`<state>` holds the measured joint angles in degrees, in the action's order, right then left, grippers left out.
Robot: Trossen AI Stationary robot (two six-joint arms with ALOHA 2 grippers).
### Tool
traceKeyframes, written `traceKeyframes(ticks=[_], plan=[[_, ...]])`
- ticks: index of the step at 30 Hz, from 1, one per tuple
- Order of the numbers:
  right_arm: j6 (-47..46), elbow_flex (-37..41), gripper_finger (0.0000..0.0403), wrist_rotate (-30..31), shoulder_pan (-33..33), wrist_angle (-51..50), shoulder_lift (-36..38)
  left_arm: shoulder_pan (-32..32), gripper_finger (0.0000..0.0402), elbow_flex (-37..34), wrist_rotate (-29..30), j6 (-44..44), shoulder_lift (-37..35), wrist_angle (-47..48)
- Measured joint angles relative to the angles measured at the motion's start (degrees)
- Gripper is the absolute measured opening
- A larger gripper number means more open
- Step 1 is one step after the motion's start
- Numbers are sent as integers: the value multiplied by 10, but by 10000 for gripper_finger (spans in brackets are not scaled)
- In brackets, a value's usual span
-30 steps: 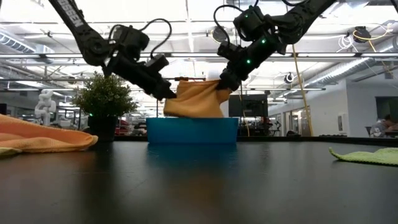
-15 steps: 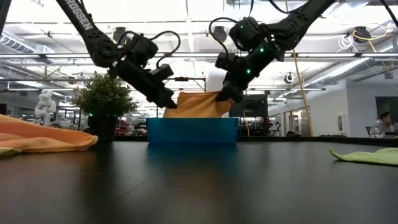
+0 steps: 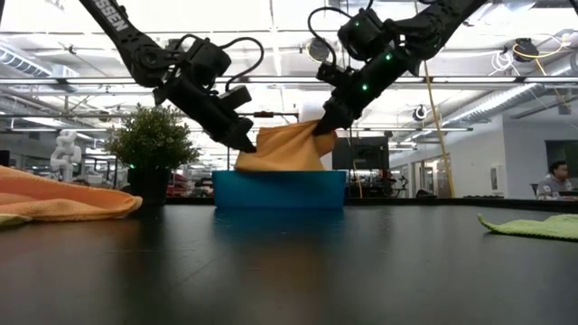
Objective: Fold microfiber towels
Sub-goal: Put the right orange microfiber towel into the blue bin
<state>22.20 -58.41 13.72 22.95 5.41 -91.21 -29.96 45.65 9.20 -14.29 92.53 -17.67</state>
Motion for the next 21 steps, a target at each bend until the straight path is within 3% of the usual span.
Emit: traceKeyframes(ticks=[21], plan=[[-38,0,0,-6,17,-19,-28,-12,2,0,10,16,1,23]])
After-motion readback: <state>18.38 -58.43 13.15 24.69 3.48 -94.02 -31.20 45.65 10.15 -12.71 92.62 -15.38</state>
